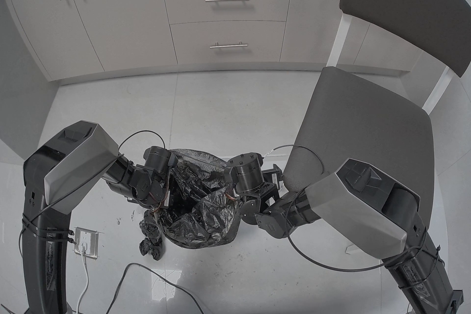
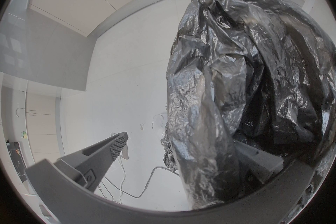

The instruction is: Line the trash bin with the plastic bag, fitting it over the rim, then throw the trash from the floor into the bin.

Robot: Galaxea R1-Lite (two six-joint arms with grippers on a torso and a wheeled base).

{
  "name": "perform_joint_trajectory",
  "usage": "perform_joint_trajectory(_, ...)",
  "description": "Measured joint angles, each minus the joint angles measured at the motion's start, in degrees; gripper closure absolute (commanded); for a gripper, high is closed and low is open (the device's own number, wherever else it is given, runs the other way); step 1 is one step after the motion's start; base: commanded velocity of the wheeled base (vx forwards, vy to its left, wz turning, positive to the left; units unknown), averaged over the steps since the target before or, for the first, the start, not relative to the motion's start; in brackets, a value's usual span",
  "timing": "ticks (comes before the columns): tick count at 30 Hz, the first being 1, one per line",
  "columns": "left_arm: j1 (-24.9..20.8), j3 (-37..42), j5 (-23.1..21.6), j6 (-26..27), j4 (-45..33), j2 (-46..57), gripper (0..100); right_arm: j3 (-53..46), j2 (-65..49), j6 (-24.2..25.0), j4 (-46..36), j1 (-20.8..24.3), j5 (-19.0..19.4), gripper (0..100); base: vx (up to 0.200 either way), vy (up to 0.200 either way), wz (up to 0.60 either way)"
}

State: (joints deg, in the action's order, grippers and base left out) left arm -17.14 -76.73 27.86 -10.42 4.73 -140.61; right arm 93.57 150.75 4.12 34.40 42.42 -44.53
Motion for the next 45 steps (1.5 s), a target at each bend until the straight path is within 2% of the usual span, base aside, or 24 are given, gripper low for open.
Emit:
perform_joint_trajectory(14, 0.0, -0.1, 0.0, 0.0, 0.0, -0.2, 0, 6.6, 5.7, -3.7, 0.2, -0.8, 0.0, 0, 0.0, 0.0, 0.0)
perform_joint_trajectory(18, -0.3, -0.2, 0.0, 0.0, 0.0, -0.2, 0, 6.8, 6.3, -4.7, 0.0, -1.3, -1.2, 0, 0.0, 0.0, 0.0)
perform_joint_trajectory(31, -0.4, -0.3, 0.0, -0.1, 0.0, -0.3, 0, 6.8, 4.9, -4.6, 0.6, -1.0, -1.3, 0, 0.0, 0.0, 0.0)
perform_joint_trajectory(39, -0.4, -0.3, 0.0, -0.1, 0.1, -0.3, 0, 2.1, -0.4, -2.5, 0.2, 4.8, -1.0, 0, 0.0, 0.0, 0.0)
perform_joint_trajectory(45, -0.4, -0.4, 0.0, -0.1, 0.1, -0.4, 0, -0.7, -0.4, -1.1, 0.2, 8.8, -0.2, 0, 0.0, 0.0, 0.0)
